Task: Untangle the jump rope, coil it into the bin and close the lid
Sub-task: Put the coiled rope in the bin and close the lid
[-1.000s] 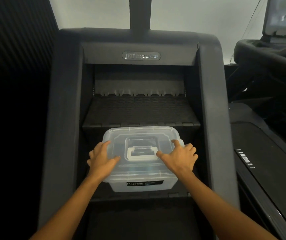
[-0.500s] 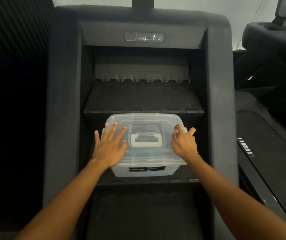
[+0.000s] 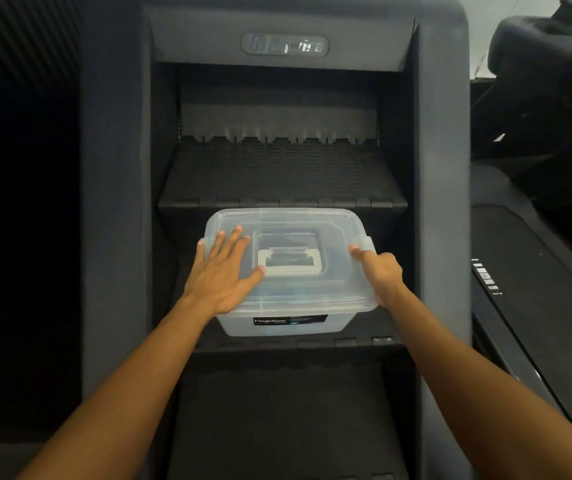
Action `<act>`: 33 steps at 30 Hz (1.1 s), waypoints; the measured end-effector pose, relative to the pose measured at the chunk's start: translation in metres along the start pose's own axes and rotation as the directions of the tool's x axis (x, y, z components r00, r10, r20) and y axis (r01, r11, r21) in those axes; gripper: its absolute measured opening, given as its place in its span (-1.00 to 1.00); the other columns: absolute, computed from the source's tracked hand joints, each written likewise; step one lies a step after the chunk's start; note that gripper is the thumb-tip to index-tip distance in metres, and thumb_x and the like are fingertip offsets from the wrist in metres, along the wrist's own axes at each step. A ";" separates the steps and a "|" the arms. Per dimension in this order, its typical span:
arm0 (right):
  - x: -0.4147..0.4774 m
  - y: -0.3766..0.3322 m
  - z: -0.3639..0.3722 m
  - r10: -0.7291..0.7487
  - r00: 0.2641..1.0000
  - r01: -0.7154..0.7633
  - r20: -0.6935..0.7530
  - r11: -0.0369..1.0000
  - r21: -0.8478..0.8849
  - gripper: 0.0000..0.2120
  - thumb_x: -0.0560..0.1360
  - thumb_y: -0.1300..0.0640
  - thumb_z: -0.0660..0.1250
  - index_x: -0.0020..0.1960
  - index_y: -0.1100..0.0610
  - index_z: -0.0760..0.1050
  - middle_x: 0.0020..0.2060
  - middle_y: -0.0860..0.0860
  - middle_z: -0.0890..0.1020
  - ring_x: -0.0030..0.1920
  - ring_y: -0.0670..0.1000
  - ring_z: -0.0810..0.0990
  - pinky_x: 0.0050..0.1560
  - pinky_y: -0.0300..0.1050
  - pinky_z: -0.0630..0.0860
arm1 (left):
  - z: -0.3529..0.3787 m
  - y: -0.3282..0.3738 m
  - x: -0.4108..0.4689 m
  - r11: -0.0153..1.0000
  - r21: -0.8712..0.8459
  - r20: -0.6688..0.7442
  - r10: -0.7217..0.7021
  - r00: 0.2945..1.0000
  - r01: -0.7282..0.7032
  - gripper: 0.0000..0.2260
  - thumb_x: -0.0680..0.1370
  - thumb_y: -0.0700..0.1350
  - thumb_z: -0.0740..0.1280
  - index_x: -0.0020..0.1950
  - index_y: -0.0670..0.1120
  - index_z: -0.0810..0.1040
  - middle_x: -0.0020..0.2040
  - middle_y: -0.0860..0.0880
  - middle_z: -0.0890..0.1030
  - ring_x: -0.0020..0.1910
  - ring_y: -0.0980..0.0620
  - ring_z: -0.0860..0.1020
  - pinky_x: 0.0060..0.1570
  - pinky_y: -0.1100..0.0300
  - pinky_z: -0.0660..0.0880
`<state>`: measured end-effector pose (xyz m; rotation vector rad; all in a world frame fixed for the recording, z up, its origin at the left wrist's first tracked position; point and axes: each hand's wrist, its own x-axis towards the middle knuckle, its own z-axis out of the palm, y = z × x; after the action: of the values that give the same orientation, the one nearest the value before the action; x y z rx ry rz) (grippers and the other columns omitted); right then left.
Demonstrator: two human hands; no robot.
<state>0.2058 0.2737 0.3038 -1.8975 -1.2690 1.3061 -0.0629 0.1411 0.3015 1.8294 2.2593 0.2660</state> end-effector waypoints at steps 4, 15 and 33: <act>-0.008 -0.004 0.008 -0.325 0.932 0.241 -0.159 0.885 -0.398 -0.42 0.58 -0.13 0.33 0.42 0.23 0.37 0.33 0.17 0.36 0.10 0.18 0.59 -0.02 -0.02 0.55 | 0.000 0.000 0.000 1.000 -0.012 -0.006 0.002 1.000 -0.002 -0.31 0.64 0.31 0.02 0.67 0.03 -0.08 0.68 0.05 -0.17 0.65 0.00 -0.21 0.60 -0.14 -0.23; -0.017 -0.009 0.008 -0.486 0.857 0.345 -0.171 0.787 -0.511 -0.64 0.66 0.03 0.25 0.34 0.24 0.51 0.21 0.16 0.59 0.13 0.14 0.62 0.14 0.00 0.58 | 0.004 0.000 0.001 1.000 -0.003 -0.018 0.003 1.000 -0.003 -0.32 0.64 0.31 0.00 0.67 0.03 -0.07 0.68 0.06 -0.17 0.65 0.01 -0.19 0.61 -0.13 -0.20; -0.016 -0.007 0.012 -0.494 0.856 0.340 -0.154 0.761 -0.552 -0.66 0.68 0.06 0.21 0.33 0.27 0.49 0.23 0.20 0.56 0.16 0.19 0.59 0.20 0.06 0.54 | -0.001 -0.024 0.006 0.203 -0.866 0.277 -0.564 0.778 0.456 -0.38 0.53 0.15 0.34 0.53 -0.01 0.27 0.20 -0.09 0.58 0.05 -0.15 0.64 -0.06 -0.10 0.65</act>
<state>0.1904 0.2617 0.3112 -1.8692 -1.8689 0.4511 -0.0871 0.1417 0.2949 0.4129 1.9049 1.2045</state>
